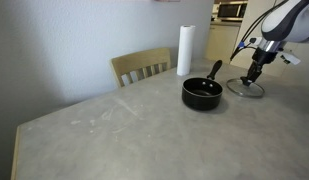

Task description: Put the lid on the black pot, remove the lid from the black pot, put the lid back on the black pot

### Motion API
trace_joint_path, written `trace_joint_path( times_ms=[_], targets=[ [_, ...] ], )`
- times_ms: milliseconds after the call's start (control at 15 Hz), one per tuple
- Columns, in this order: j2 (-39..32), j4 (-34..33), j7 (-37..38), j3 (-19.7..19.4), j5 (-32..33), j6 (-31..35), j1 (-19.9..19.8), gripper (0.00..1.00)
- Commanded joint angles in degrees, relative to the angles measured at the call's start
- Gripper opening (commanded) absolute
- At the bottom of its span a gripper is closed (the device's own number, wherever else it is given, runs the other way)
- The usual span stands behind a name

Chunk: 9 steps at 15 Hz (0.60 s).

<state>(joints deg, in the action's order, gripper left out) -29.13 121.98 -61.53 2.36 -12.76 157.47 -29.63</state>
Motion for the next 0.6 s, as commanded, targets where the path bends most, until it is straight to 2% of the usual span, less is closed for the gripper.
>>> trace_joint_path(
  times_ms=[0, 133, 267, 400, 533],
  targets=[
    [-2.1, -1.3, -0.4, 0.3, 0.3, 0.4, 0.2, 0.40],
    [-1.8, -0.8, 0.2, 0.0, 0.7, 0.7, 0.9, 0.65],
    [-1.5, -0.5, 0.9, -0.3, 0.9, 0.9, 1.7, 0.81],
    [-0.9, -0.1, 1.9, -0.5, 1.0, 1.0, 2.3, 0.95],
    [0.3, 0.6, 3.4, -0.8, 1.3, 1.0, 3.1, 1.00]
  ],
)
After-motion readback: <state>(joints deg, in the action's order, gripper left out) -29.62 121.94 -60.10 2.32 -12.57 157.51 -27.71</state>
